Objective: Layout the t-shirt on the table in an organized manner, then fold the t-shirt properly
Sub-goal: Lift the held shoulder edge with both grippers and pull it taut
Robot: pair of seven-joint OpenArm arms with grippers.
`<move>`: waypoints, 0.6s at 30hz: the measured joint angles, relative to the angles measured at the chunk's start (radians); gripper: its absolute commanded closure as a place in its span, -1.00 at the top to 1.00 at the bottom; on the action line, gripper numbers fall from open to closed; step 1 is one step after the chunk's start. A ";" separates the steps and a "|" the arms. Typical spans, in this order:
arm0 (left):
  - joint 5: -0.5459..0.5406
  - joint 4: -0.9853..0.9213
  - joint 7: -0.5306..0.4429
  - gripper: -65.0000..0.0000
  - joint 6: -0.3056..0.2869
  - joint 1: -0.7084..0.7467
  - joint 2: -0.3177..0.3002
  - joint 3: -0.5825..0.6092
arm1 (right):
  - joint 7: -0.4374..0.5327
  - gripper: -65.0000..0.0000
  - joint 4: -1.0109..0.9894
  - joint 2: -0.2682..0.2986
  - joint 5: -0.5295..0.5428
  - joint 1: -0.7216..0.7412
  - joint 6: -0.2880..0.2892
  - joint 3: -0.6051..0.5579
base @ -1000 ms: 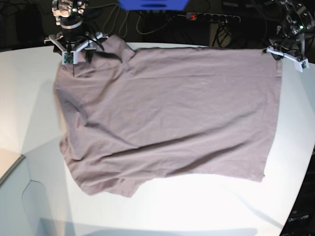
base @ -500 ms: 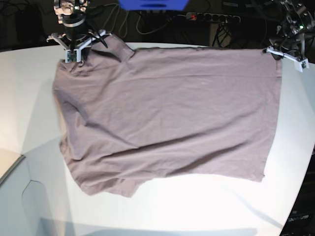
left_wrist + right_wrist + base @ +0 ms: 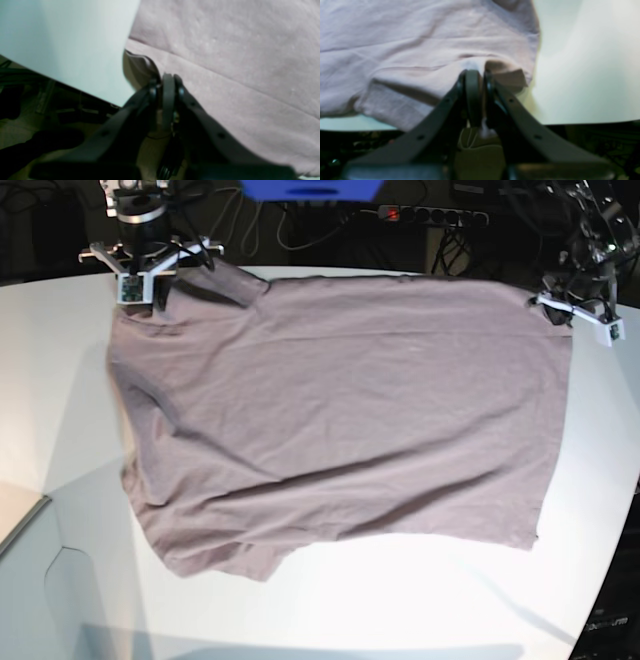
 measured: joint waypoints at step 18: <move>0.006 0.109 0.007 -1.00 0.003 0.007 0.006 -0.005 | 0.187 -1.00 0.019 0.000 0.154 -0.065 0.000 0.038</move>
